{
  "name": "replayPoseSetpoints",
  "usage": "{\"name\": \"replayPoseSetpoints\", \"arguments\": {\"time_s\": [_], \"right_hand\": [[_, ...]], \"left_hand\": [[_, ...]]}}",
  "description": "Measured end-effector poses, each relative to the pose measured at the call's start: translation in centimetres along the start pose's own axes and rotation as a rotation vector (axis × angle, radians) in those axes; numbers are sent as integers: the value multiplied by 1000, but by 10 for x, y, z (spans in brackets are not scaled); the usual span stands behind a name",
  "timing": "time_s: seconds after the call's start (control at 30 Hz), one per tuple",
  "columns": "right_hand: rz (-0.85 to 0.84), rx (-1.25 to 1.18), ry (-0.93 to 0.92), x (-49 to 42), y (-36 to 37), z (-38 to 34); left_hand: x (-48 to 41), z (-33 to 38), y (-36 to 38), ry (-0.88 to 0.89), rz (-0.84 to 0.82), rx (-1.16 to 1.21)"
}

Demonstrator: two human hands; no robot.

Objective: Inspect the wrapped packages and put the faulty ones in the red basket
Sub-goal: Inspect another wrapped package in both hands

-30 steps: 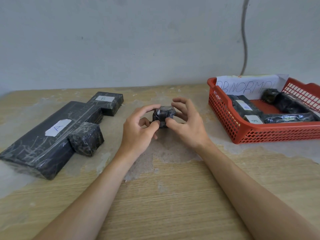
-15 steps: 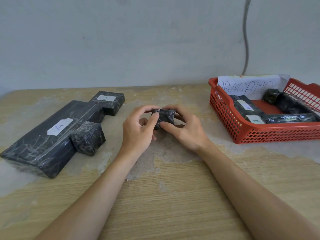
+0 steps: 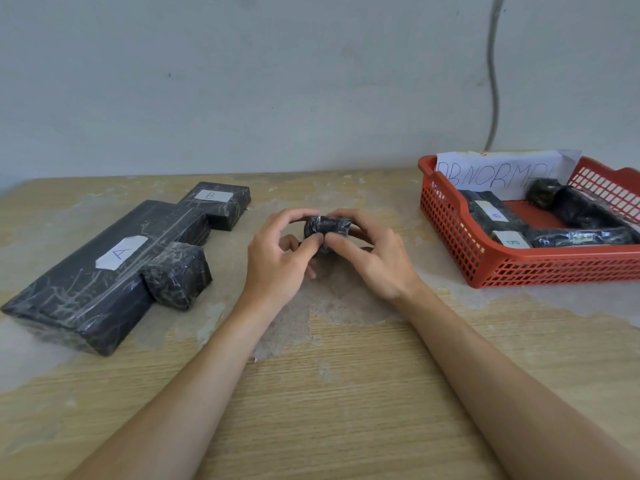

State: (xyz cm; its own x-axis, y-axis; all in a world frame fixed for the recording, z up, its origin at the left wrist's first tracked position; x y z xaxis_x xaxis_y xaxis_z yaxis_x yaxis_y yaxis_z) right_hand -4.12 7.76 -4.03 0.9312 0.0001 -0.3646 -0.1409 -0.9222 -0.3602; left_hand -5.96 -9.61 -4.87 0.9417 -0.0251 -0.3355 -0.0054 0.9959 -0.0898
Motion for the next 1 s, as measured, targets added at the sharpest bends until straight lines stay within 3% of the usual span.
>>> {"name": "replayPoseSetpoints", "arguments": {"time_s": [0.27, 0.37, 0.5, 0.7, 0.9, 1.0], "right_hand": [[74, 76, -86, 1, 1, -3], [130, 95, -183, 3, -1, -7], [13, 73, -204, 3, 3, -8], [71, -229, 93, -3, -6, 2], [31, -77, 23, -2, 0, 4], [-45, -155, 39, -2, 1, 2]], "left_hand": [[1, 4, 1, 5, -1, 22], [1, 3, 4, -135, -15, 138], [-2, -3, 3, -282, -9, 197], [0, 6, 4, -127, -37, 185], [0, 9, 3, -26, -46, 226], [-1, 8, 0, 40, -17, 105]]}}
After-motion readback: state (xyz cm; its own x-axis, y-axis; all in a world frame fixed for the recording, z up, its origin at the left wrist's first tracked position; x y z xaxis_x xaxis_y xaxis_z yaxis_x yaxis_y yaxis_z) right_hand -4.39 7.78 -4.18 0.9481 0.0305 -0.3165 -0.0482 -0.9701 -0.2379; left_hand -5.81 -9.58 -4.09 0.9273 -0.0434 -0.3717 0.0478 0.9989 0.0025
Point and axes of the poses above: each hand's wrist, its own x-axis away from the middle knuckle, its own y-axis out of the palm, z = x × y, the point moved 4 cm from there along -x, towards the middle knuckle, and after that the axes turned 1 degree about z, right-handed, at the moved point
